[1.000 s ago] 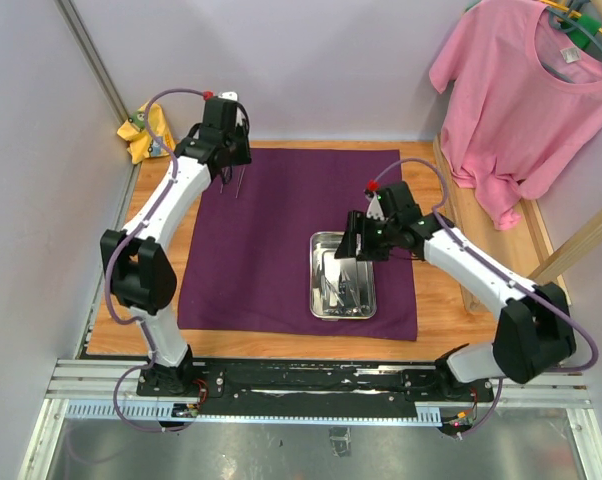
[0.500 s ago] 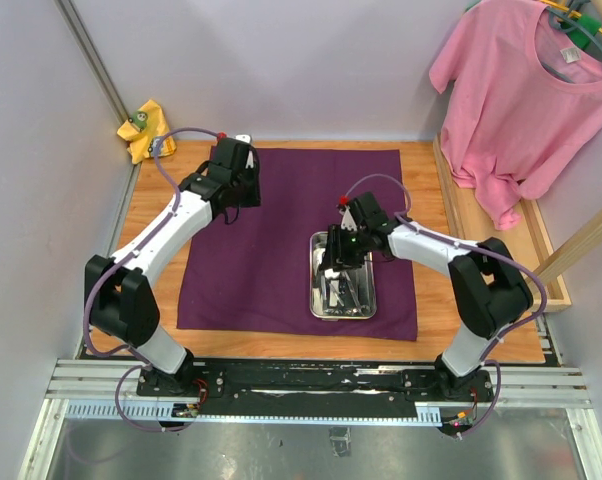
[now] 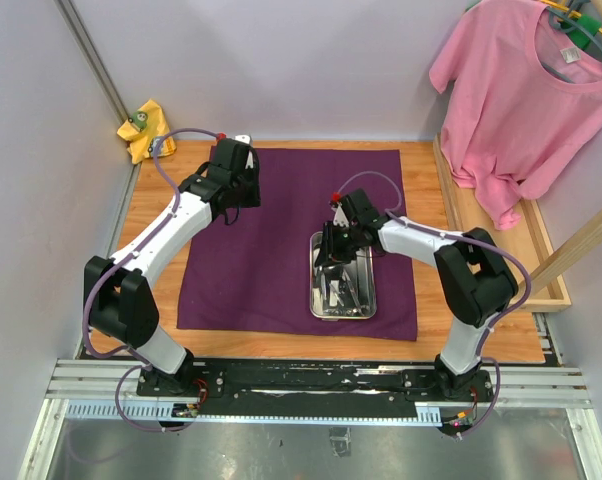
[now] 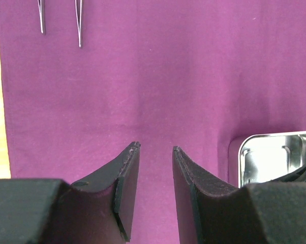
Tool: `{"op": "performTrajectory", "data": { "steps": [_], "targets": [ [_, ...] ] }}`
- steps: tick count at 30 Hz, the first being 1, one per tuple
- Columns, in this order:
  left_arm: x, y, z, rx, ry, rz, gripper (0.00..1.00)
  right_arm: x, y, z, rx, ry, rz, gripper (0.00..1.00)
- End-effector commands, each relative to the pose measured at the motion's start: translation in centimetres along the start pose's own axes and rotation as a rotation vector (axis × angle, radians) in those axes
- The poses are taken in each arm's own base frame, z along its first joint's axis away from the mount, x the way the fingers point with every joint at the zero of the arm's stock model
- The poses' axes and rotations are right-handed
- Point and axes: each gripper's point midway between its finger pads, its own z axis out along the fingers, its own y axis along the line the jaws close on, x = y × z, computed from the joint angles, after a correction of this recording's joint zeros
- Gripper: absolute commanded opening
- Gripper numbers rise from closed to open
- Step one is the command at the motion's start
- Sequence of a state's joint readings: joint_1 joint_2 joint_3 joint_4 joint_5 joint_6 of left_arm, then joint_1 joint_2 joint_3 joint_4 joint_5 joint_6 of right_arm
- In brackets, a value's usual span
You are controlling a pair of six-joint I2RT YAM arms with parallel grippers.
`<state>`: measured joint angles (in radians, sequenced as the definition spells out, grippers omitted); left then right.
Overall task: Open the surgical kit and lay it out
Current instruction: Pick up the medical item from the container.
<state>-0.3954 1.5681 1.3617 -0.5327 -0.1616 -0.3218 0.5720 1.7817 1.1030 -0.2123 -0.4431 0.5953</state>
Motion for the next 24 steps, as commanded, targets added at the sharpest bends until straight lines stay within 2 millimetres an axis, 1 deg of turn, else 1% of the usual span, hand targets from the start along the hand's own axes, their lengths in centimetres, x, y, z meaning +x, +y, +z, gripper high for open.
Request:
{"op": "performTrajectory", "data": {
  "steps": [1, 9, 24],
  "targets": [
    [-0.5, -0.1, -0.2, -0.009, -0.029, 0.014, 0.37, -0.2, 0.4, 0.8, -0.001, 0.004, -0.014, 0.28],
    [-0.1, -0.4, 0.2, -0.013, -0.019, 0.026, 0.36, -0.3, -0.3, 0.7, 0.035, -0.006, -0.025, 0.27],
    [-0.2, -0.8, 0.1, -0.004, -0.023, 0.031, 0.36, 0.2, -1.0, 1.7, 0.043, 0.019, -0.016, 0.22]
  ]
}}
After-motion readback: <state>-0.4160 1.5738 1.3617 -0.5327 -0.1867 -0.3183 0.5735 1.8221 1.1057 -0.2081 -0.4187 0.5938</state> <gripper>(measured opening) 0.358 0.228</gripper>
